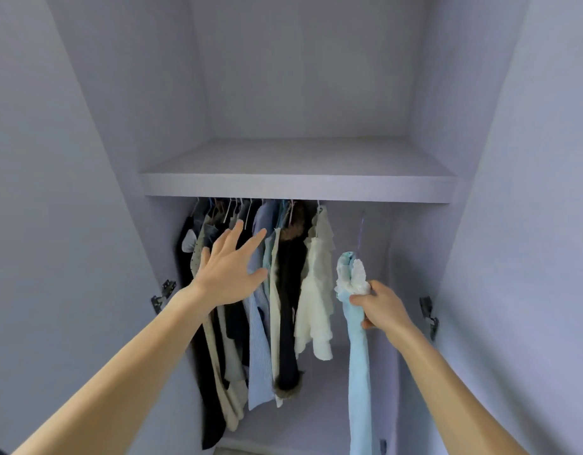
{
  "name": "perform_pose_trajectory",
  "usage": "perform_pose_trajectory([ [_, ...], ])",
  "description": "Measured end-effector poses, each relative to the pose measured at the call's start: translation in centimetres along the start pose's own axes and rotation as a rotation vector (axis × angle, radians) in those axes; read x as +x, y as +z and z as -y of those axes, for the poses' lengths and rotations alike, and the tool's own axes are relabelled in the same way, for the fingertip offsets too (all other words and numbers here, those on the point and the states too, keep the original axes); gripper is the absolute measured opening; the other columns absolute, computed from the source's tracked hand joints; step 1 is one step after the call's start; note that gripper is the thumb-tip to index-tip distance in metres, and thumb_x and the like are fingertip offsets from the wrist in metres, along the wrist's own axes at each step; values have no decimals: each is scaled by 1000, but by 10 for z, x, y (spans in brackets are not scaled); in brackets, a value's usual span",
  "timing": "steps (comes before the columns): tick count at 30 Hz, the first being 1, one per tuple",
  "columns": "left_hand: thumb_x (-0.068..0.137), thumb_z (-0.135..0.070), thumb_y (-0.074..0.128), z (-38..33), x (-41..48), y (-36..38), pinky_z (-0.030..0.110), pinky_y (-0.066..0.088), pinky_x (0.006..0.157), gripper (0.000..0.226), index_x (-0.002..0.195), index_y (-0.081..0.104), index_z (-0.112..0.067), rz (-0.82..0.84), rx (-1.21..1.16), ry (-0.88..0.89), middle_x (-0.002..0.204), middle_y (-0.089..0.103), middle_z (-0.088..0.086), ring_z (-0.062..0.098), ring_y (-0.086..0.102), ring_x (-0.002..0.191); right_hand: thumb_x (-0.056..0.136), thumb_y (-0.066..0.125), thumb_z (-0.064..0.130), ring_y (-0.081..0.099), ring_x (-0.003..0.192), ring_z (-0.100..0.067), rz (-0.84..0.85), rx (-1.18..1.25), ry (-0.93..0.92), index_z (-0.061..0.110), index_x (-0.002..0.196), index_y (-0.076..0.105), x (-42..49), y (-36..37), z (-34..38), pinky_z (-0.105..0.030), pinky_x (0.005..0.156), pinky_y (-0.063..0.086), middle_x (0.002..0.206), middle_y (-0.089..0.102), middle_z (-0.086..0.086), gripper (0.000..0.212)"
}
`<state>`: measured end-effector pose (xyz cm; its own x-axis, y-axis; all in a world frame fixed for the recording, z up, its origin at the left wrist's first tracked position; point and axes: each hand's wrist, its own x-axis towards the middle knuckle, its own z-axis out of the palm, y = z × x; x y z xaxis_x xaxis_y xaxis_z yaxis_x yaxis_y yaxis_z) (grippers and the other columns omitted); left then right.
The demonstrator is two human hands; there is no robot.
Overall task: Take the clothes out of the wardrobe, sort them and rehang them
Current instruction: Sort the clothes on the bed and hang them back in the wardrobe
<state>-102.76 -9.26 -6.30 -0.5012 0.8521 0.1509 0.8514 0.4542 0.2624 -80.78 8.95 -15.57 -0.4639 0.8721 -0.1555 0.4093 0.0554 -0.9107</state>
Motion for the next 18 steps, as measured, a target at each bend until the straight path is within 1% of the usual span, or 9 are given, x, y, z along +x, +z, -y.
perform_pose_trajectory([
  [2,97,-47,52,11,29,-10,57,1,122,78,155,0,-48,-74,82,-4,165,-18,-2,24,-13,153,85,61,22,64,53,-15,-23,-10,-5,15,97,60,33,2,10,-41,74,61,97,67,-5,13],
  [3,97,-48,51,16,44,-15,59,2,121,79,155,-3,-48,-110,114,-2,165,-20,-1,25,-13,153,86,60,22,63,52,-15,-35,-19,-15,15,97,59,49,3,16,-36,67,59,97,67,-5,13],
  [6,98,-52,47,24,85,-25,60,3,120,81,154,-11,-47,-176,196,3,164,-24,-1,27,-13,152,90,59,23,63,61,-18,-55,-69,-59,18,100,58,91,5,31,-14,45,43,96,64,-3,12],
  [8,98,-56,42,25,112,-26,61,3,120,80,153,-15,-46,-212,262,14,163,-25,0,29,-12,152,91,59,23,61,66,-19,-54,-75,-79,15,101,57,116,6,39,-10,39,38,96,63,-6,12],
  [10,99,-58,35,23,138,-25,61,1,119,77,153,-18,-44,-247,279,22,163,-24,0,28,-13,152,92,59,23,60,68,-20,-54,-87,-102,12,99,56,138,6,46,-10,39,39,96,63,-8,12],
  [12,100,-60,27,21,163,-19,60,-2,120,72,153,-19,-44,-258,268,23,164,-23,-3,24,-14,153,93,58,23,62,69,-21,-59,-117,-129,14,100,56,159,5,53,-11,41,41,94,64,-5,12],
  [14,100,-61,18,21,181,-5,59,-3,121,67,152,-21,-45,-255,240,21,164,-25,-6,20,-18,152,93,57,25,64,70,-20,-65,-165,-152,16,102,56,179,6,57,-18,50,47,92,64,-2,13],
  [16,100,-63,15,20,190,13,59,-6,120,67,150,-26,-45,-290,187,14,161,-31,-8,19,-24,150,94,56,25,66,70,-21,-66,-212,-151,16,102,54,199,10,57,-27,57,54,89,63,1,12],
  [18,98,-67,14,20,195,25,57,-8,117,69,147,-30,-46,-333,139,-6,159,-36,-7,19,-30,148,95,55,26,68,68,-20,-49,-250,-139,17,101,52,214,18,51,-29,60,56,89,62,3,11],
])
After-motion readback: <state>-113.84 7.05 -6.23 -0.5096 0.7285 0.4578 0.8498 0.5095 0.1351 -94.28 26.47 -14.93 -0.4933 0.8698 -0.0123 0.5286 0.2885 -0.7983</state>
